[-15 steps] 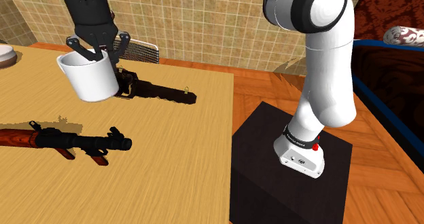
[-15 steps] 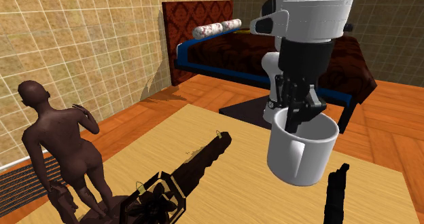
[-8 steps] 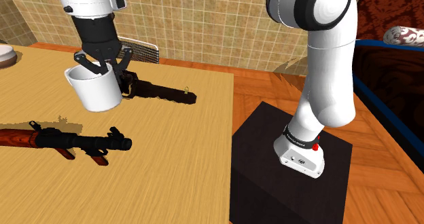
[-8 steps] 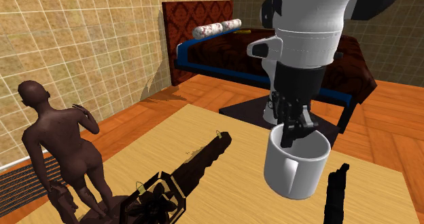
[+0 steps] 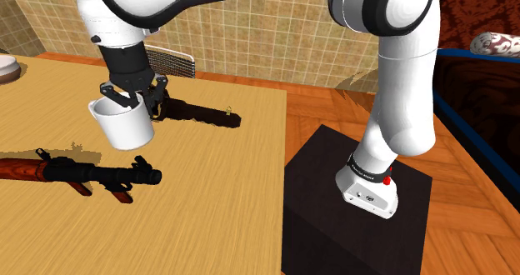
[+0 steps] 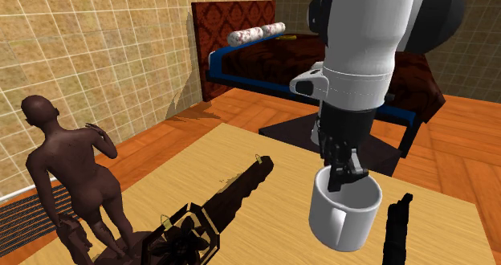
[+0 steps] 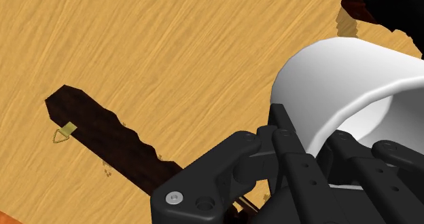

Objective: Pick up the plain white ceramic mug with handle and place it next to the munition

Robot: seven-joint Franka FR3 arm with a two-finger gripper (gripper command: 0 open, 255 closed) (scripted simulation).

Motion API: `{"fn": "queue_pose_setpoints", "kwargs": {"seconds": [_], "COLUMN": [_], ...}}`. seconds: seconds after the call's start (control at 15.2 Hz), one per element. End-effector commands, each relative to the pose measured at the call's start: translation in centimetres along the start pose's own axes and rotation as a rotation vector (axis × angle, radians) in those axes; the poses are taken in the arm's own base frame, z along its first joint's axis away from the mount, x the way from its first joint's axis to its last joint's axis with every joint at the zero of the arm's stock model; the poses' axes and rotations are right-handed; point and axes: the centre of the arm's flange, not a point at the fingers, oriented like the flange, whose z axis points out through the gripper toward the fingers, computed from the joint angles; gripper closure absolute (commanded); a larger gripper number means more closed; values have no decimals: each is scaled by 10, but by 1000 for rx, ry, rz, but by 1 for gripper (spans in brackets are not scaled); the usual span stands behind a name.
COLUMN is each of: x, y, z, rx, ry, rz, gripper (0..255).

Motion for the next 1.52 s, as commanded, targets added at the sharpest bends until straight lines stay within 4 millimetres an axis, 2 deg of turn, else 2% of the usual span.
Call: {"fn": "queue_pose_setpoints", "kwargs": {"seconds": [0.0,1.45], "x": [0,4], "y": [1,2], "z": [11,127], "rx": [1,1], "ry": [0,0], "rz": [0,0], "gripper": [255,255]}}
